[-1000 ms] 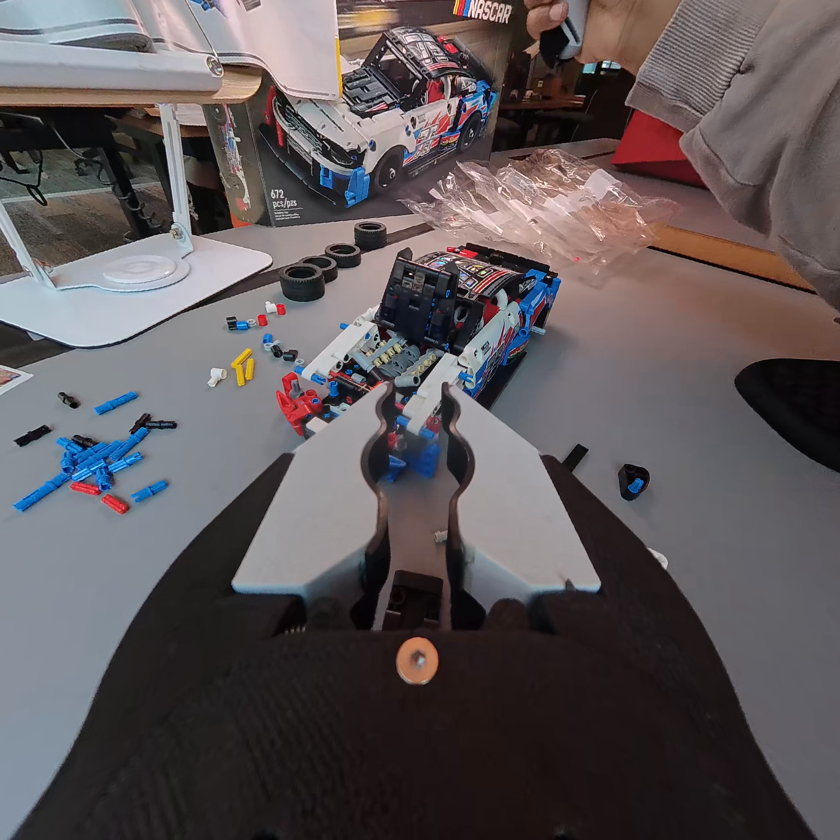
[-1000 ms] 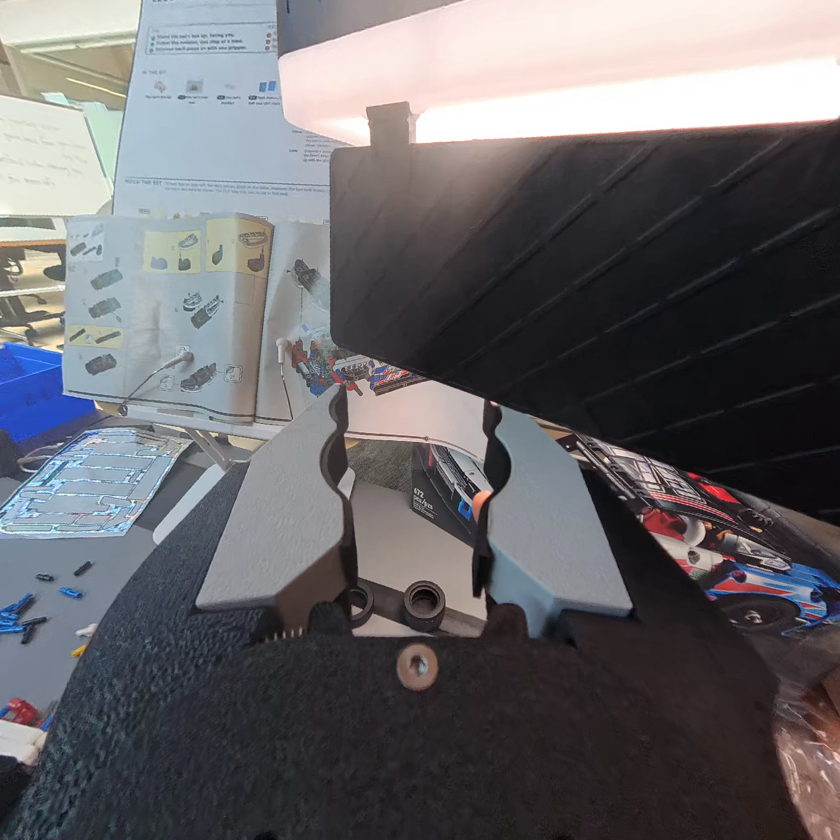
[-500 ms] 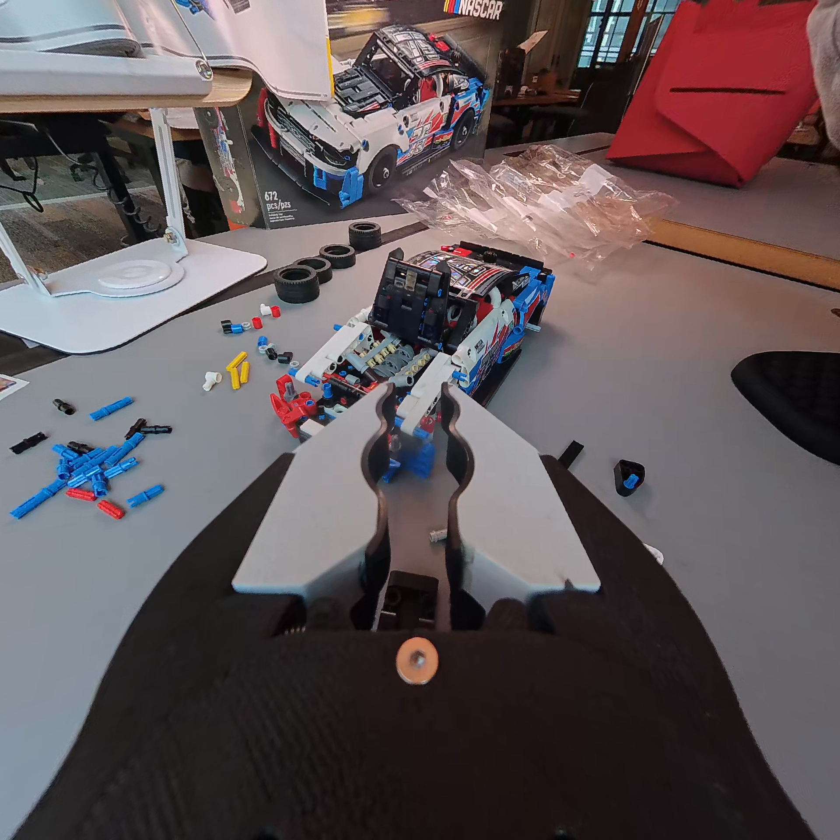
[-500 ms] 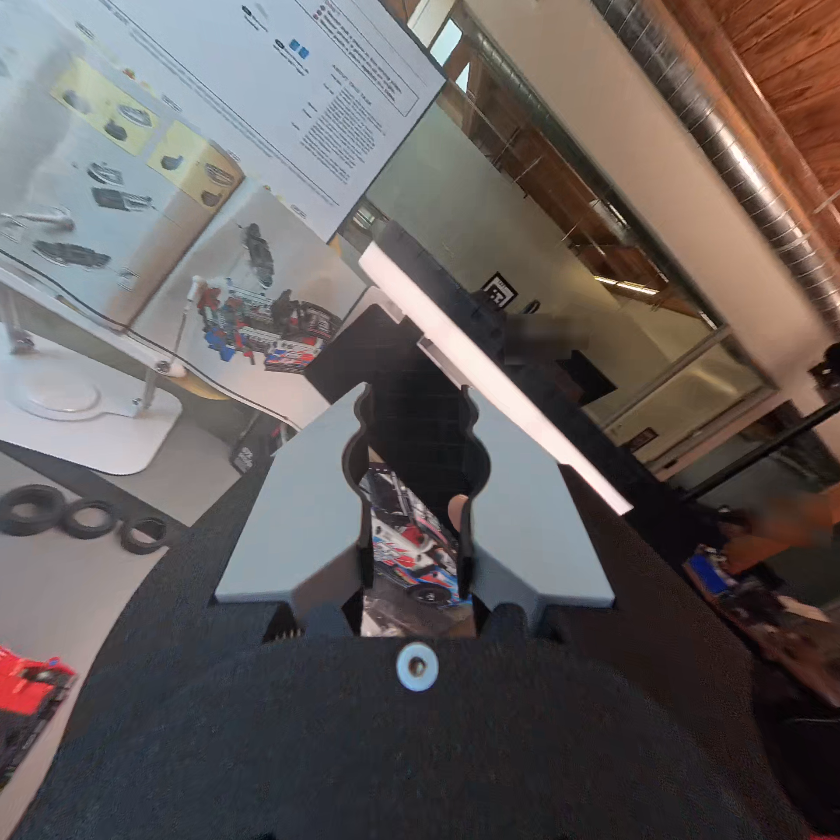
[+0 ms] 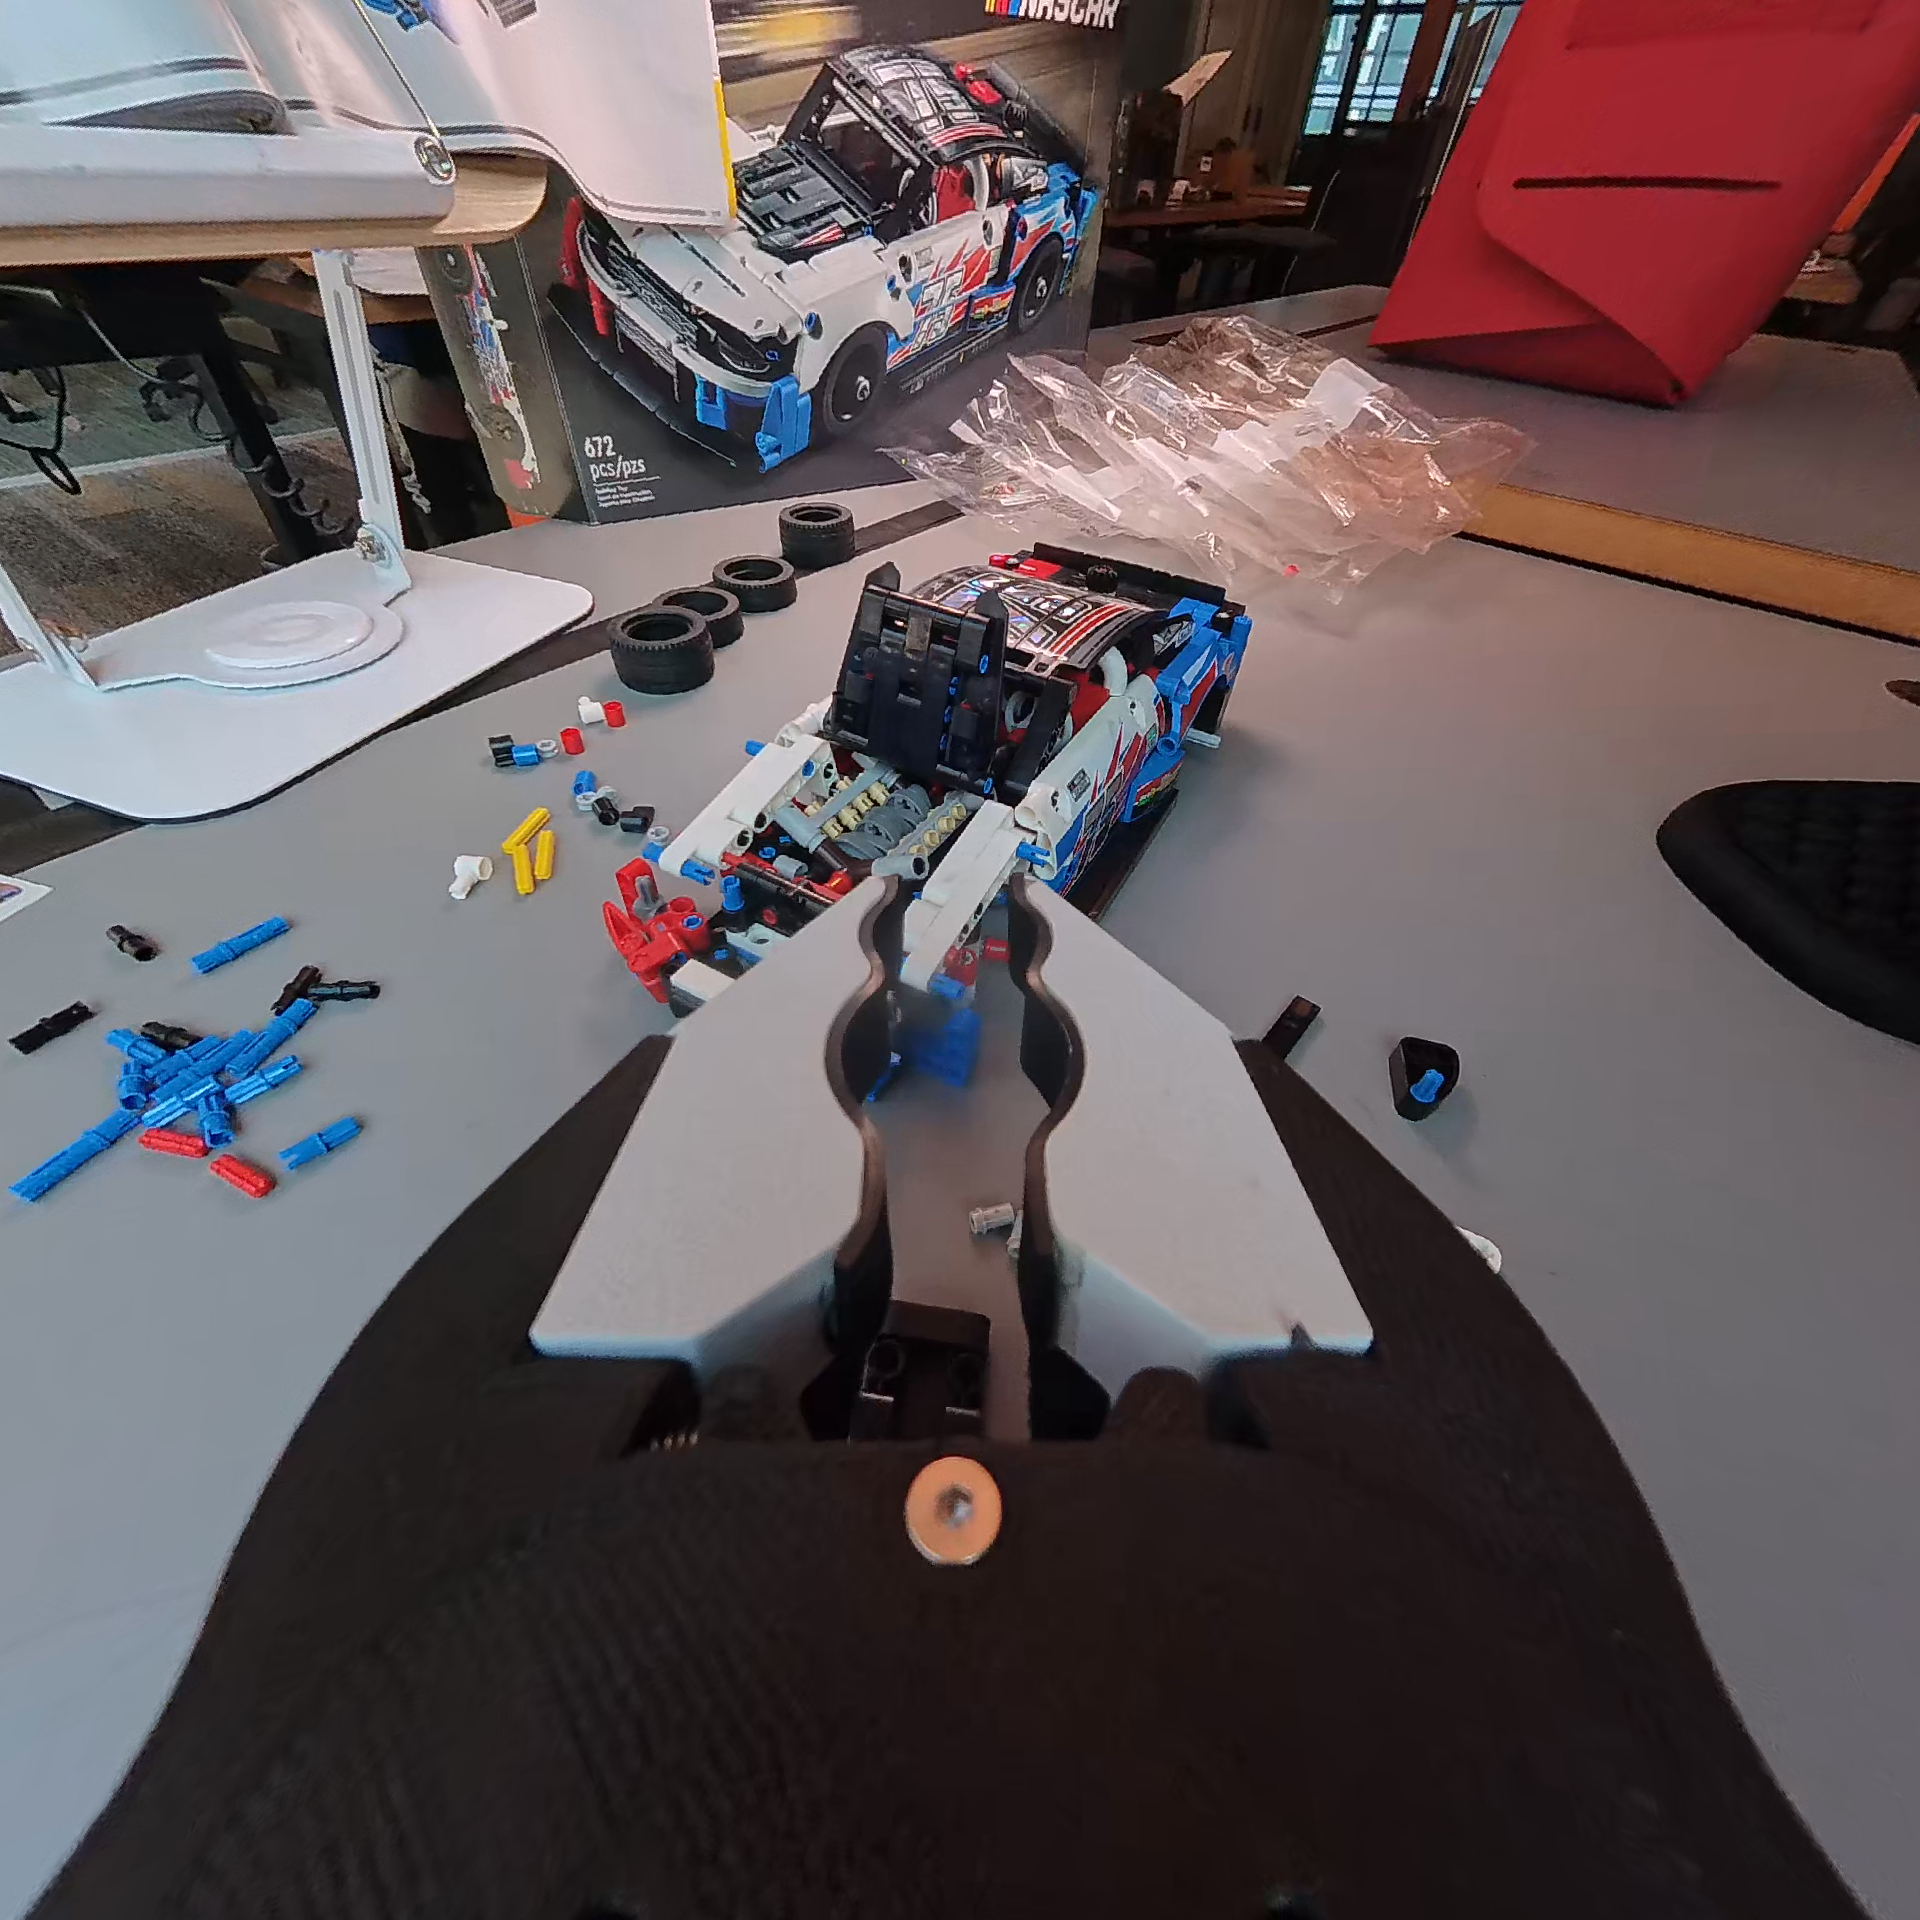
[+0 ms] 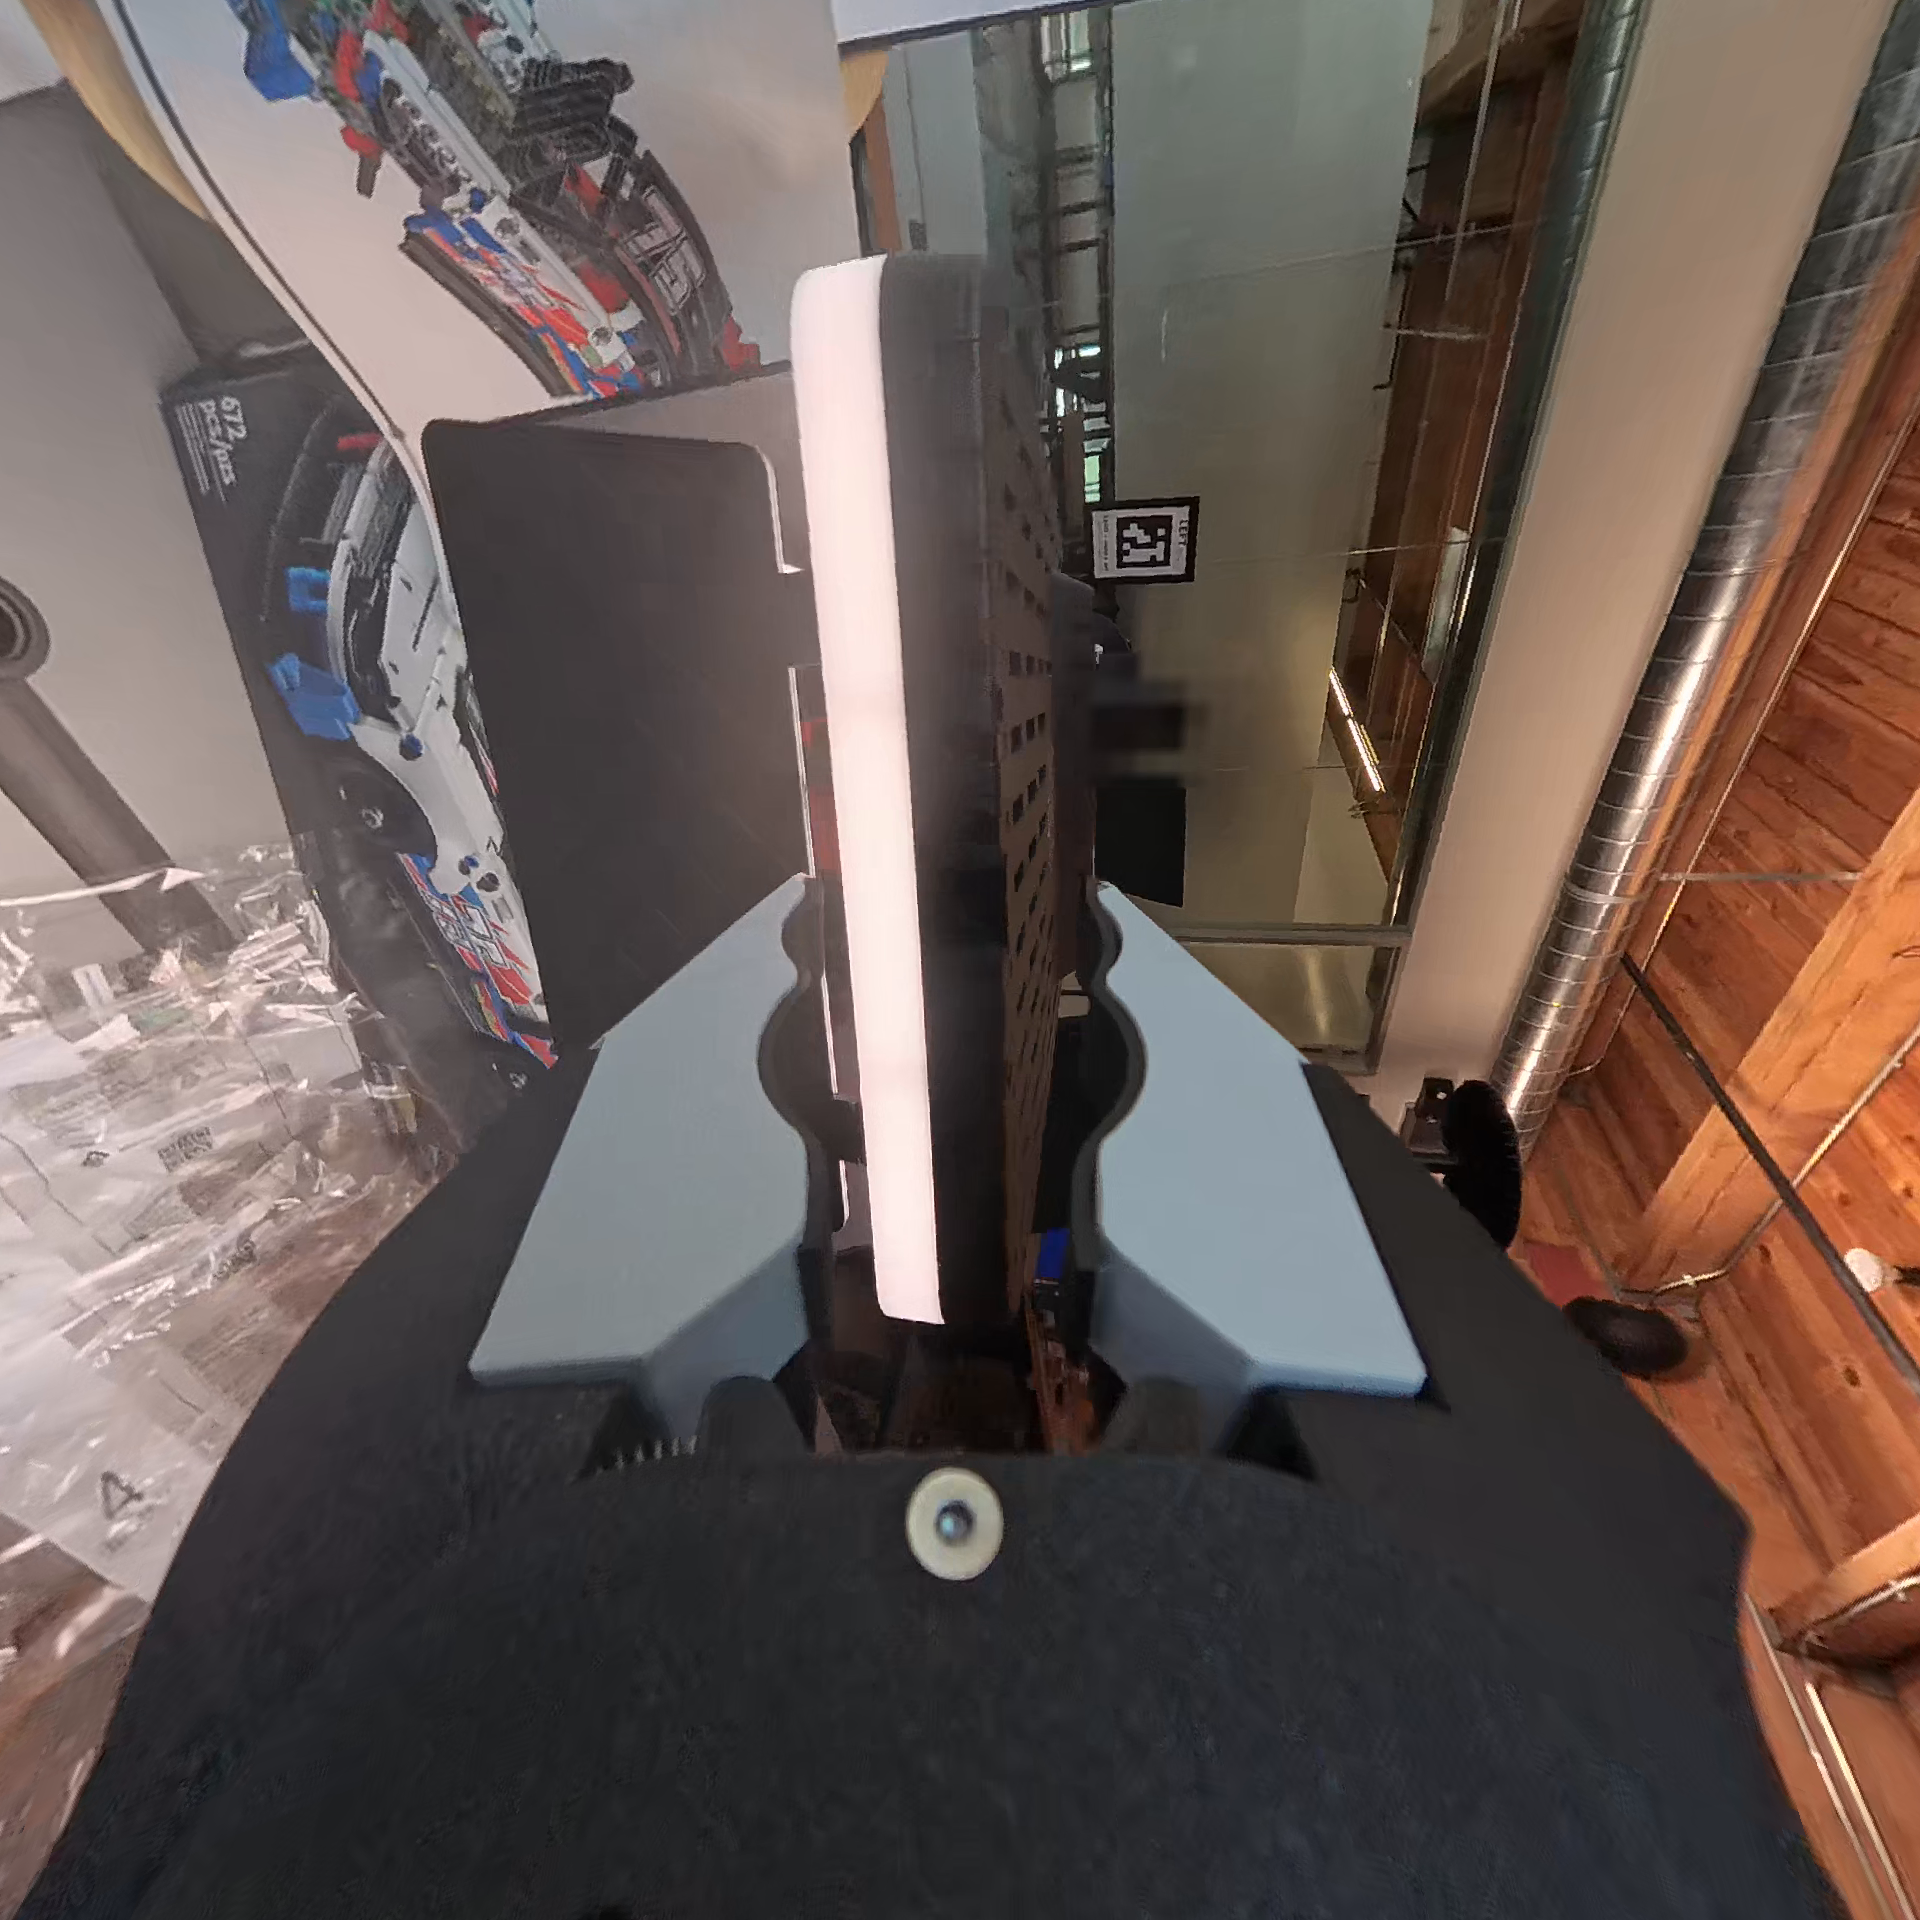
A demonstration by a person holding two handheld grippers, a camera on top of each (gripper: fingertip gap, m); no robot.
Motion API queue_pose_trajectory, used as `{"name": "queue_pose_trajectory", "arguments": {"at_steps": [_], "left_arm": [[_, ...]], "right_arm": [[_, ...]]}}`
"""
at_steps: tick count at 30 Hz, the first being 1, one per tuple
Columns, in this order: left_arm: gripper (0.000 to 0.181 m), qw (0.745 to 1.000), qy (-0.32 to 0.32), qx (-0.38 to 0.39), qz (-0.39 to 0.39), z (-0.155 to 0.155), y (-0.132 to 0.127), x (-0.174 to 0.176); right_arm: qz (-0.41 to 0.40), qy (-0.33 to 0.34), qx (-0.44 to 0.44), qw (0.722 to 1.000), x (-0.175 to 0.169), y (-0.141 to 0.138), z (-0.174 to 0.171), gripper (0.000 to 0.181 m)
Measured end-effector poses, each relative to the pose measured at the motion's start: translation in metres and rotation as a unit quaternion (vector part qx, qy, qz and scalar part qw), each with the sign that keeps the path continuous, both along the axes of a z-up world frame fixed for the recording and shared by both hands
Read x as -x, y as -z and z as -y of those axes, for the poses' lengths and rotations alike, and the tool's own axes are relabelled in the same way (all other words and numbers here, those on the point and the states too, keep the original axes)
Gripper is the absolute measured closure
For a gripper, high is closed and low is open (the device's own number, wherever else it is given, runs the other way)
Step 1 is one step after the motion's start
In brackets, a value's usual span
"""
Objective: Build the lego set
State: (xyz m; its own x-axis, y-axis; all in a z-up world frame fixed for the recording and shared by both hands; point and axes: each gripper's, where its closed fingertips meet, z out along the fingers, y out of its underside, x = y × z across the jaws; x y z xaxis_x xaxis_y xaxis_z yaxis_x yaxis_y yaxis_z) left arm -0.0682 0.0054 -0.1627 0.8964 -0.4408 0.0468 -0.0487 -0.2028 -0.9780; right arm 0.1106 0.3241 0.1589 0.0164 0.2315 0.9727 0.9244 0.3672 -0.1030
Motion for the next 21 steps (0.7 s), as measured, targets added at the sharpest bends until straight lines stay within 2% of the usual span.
{"name": "queue_pose_trajectory", "arguments": {"at_steps": [2,4,5,12,21], "left_arm": [[0.164,1.000,0.002,0.000,-0.002,0.000,0.000,-0.001],[0.164,1.000,0.003,0.000,-0.003,0.001,0.001,-0.002],[0.164,1.000,0.004,0.001,-0.003,0.001,0.001,-0.002],[0.164,1.000,0.005,0.002,0.002,0.001,0.000,-0.001],[0.164,1.000,0.006,0.015,0.013,-0.001,0.005,0.000]], "right_arm": [[0.027,0.006,0.007,1.000,0.000,0.008,-0.004,0.135],[0.040,-0.001,-0.014,0.999,0.004,0.004,-0.004,0.152],[0.052,-0.002,-0.016,0.999,0.004,0.003,-0.004,0.154],[0.080,0.011,0.059,0.995,0.001,-0.005,-0.008,0.152],[0.054,0.030,0.106,0.992,-0.001,-0.060,-0.027,0.153]]}}
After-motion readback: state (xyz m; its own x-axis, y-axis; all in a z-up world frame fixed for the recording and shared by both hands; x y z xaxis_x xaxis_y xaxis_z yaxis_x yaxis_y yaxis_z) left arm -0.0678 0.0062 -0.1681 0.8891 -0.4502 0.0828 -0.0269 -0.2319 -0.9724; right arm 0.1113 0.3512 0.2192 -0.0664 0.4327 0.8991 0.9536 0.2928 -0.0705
